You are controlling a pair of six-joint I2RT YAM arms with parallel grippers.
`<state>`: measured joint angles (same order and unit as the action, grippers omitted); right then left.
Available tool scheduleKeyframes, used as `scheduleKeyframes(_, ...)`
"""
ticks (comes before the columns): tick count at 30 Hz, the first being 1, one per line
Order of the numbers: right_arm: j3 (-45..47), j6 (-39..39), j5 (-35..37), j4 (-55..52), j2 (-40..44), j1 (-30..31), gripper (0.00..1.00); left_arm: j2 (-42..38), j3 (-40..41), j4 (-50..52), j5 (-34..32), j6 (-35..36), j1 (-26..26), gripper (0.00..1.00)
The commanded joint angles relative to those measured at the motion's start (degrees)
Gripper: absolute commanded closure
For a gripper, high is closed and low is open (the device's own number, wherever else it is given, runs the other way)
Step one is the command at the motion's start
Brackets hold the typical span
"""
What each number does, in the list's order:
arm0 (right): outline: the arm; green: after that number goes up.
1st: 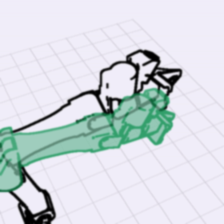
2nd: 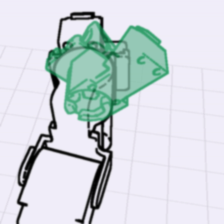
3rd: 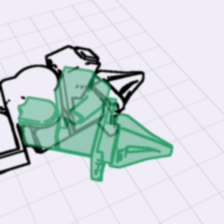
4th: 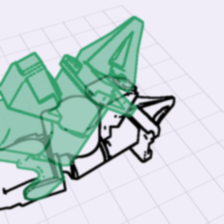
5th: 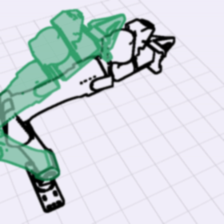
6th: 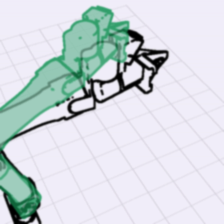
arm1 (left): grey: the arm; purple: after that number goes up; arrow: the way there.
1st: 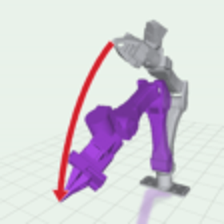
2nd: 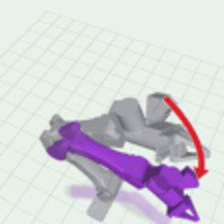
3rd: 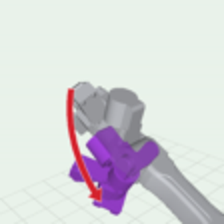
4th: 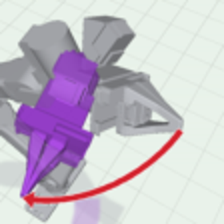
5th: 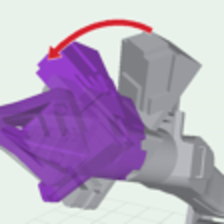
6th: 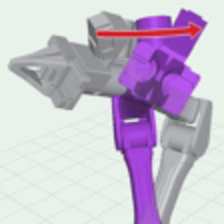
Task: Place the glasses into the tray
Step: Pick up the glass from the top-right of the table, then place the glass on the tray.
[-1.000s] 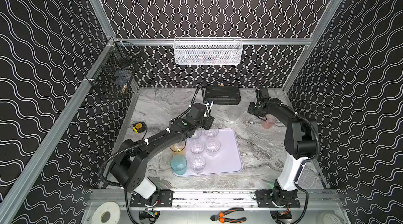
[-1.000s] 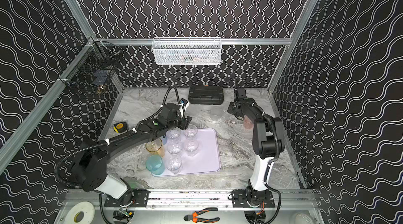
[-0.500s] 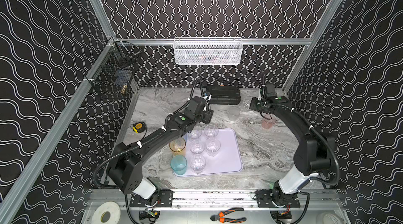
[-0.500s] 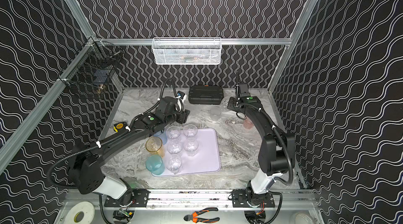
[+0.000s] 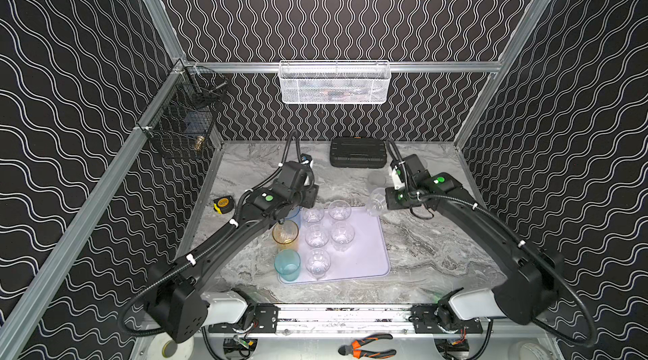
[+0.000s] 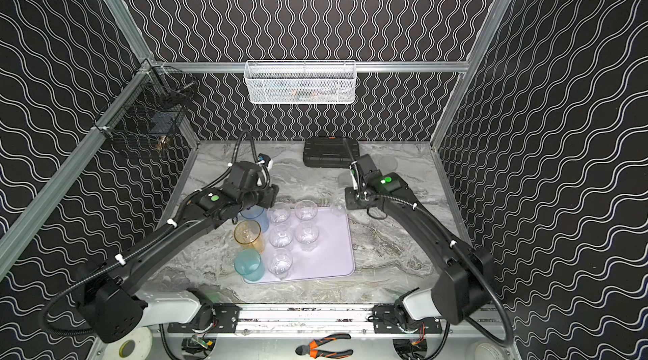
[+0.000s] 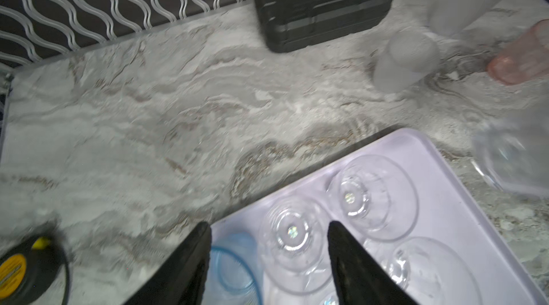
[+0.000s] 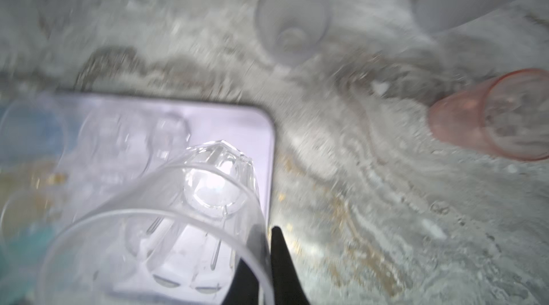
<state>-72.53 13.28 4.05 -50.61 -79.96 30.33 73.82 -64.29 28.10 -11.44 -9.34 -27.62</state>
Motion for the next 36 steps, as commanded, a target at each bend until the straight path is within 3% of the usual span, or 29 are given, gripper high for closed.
scheduleKeyframes(1, 2.41, 0.05, 1.78, -7.06, 2.80, 3.92, 1.00, -2.05, 1.52, 2.79, 2.88, -1.63, 1.45, 0.34)
scheduleKeyframes(10, 10.01, 5.11, 5.53, -7.81, 7.45, 15.13, 1.00, -2.60, 3.66, 3.76, 9.09, -4.94, 2.76, 0.35)
scheduleKeyframes(15, 12.89, 9.89, 9.84, -4.09, 6.76, 25.10, 1.00, -4.01, 4.11, 8.93, 8.99, -3.85, 4.42, 0.35)
scheduleKeyframes(23, 13.90, 14.12, 11.66, 0.28, 3.37, 33.33, 1.00, -7.29, 6.88, 10.50, 9.60, -4.69, 8.76, 0.35)
scheduleKeyframes(36, 15.57, 17.50, 14.45, 5.29, -2.88, 38.01, 1.00, -6.94, 6.48, 9.30, 9.43, -4.46, 8.98, 0.35)
